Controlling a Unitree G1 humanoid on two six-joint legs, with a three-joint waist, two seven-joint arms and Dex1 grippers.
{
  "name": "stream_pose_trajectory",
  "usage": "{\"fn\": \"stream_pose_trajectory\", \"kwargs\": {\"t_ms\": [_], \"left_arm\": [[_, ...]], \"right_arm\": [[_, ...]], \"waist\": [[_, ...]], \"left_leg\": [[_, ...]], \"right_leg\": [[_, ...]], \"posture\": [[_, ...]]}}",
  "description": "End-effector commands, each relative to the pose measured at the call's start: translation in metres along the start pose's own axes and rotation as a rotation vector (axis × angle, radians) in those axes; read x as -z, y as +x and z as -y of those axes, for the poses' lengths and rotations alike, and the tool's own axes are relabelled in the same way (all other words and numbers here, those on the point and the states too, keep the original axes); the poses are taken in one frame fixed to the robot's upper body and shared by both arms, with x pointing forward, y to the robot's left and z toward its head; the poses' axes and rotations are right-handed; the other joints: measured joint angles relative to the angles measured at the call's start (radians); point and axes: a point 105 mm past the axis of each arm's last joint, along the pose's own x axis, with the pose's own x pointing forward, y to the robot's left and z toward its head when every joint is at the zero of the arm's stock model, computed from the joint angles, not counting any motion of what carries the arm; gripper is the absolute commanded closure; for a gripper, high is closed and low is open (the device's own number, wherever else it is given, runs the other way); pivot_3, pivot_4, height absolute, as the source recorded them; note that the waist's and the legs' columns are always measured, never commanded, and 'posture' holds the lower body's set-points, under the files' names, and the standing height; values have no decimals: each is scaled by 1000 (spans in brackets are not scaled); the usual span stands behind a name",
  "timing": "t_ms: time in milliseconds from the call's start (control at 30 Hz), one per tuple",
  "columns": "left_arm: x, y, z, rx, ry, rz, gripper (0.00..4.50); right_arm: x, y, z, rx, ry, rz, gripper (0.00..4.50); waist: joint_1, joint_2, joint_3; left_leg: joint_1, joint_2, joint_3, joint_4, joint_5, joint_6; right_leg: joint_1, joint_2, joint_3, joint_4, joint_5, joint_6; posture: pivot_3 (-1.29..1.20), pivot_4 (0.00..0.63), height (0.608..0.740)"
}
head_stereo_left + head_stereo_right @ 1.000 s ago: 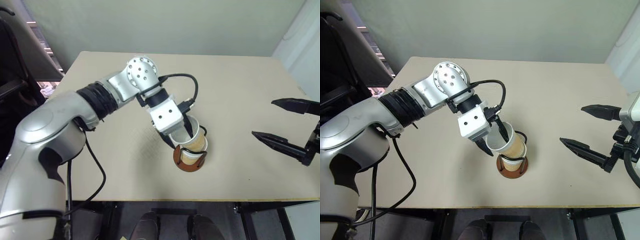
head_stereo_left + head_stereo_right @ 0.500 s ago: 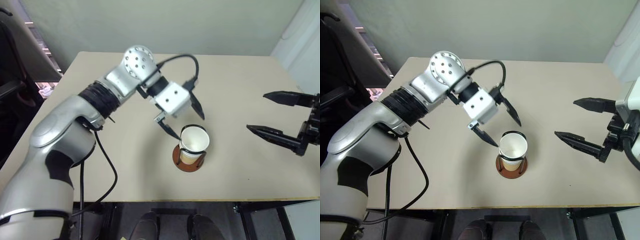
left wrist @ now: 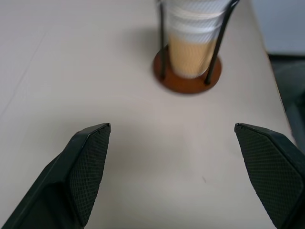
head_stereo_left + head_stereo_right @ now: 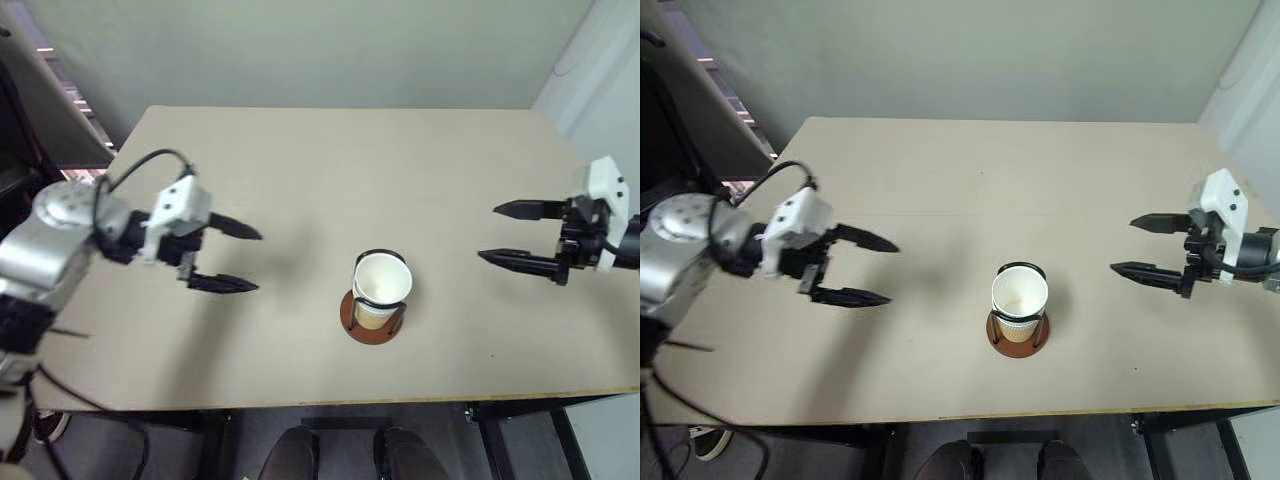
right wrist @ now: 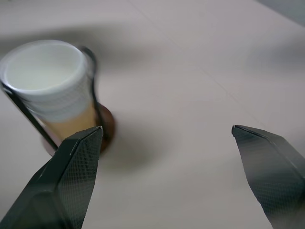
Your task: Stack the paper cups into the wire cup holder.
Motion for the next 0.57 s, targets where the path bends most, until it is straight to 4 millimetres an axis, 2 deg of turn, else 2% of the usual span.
{"fn": "stream_pose_trajectory", "kwargs": {"t_ms": [33, 133, 267, 567], "left_arm": [[-3, -23, -2, -121, -4, 11, 45], [-1, -28, 1, -162, -29, 35, 45], [3, -25, 9, -170, -42, 34, 45], [2, -21, 24, -188, -79, 65, 45]], "right_arm": [[-7, -2, 9, -2, -25, 35, 0], [-9, 5, 12, -28, -22, 55, 0], [-14, 15, 14, -58, -59, 69, 0], [-13, 21, 18, -56, -28, 108, 0]], "waist": [[0, 0, 0], [-5, -1, 0], [-11, -1, 0], [-17, -1, 0]], "left_leg": [[0, 0, 0, 0, 0, -1], [3, 1, 0, -4, 2, -3], [8, 1, 0, -10, 2, 0], [15, 3, 0, -22, 5, -3]], "right_leg": [[0, 0, 0, 1, 0, -2], [0, 0, 0, 2, 2, -8], [1, 0, 0, 1, 4, -17], [0, 1, -1, 4, 6, -22]], "posture": [[0, 150, 740], [0, 150, 740], [0, 150, 740], [0, 150, 740]]}}
